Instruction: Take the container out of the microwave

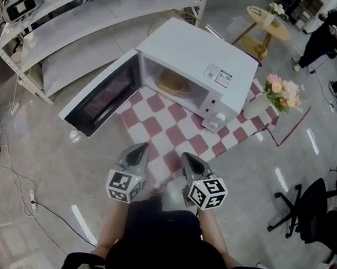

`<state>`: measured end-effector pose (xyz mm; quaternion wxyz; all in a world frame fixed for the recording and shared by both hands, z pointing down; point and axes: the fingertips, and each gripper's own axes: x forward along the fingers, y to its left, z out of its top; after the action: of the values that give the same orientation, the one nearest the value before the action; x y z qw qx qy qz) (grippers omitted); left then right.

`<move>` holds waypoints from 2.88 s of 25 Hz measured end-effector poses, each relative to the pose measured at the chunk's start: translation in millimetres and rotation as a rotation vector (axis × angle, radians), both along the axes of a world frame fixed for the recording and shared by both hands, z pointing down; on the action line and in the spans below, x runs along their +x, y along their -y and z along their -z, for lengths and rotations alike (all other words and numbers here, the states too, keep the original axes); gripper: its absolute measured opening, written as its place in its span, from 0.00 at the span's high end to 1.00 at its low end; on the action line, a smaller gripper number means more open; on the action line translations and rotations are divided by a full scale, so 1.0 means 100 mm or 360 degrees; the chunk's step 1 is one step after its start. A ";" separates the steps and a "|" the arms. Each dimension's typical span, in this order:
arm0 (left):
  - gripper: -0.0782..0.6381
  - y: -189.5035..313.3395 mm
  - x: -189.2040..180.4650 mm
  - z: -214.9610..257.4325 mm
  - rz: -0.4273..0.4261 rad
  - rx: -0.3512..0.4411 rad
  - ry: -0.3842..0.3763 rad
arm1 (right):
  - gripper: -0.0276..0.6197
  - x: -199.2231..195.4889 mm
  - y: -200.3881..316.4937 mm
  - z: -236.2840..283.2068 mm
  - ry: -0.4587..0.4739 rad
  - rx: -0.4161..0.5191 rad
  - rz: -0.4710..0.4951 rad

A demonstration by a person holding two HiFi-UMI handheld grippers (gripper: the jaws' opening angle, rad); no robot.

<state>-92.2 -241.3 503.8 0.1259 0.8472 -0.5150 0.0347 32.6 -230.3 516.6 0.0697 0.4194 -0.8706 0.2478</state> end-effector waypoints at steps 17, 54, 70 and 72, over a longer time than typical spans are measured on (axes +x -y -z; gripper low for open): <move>0.88 0.24 -0.03 -0.12 -0.0058 -0.0030 -0.0018 | 0.96 -0.07 0.17 -0.10 0.0011 -0.0011 -0.0041; 0.88 0.79 -0.13 -0.15 0.0005 -0.0057 -0.0041 | 0.96 -0.24 0.72 -0.11 0.0038 -0.0079 0.0015; 0.88 1.28 -0.13 -0.14 0.0046 -0.0068 -0.0022 | 0.95 -0.24 1.09 -0.15 0.0013 -0.0146 0.0014; 0.88 1.34 -0.11 -0.13 0.0044 -0.0063 -0.0013 | 0.96 -0.24 1.12 -0.17 -0.0002 -0.0153 0.0023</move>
<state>-103.5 -375.7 517.1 0.1451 0.8375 -0.5253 0.0398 8.5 -342.6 533.2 0.0920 0.4092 -0.8606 0.2887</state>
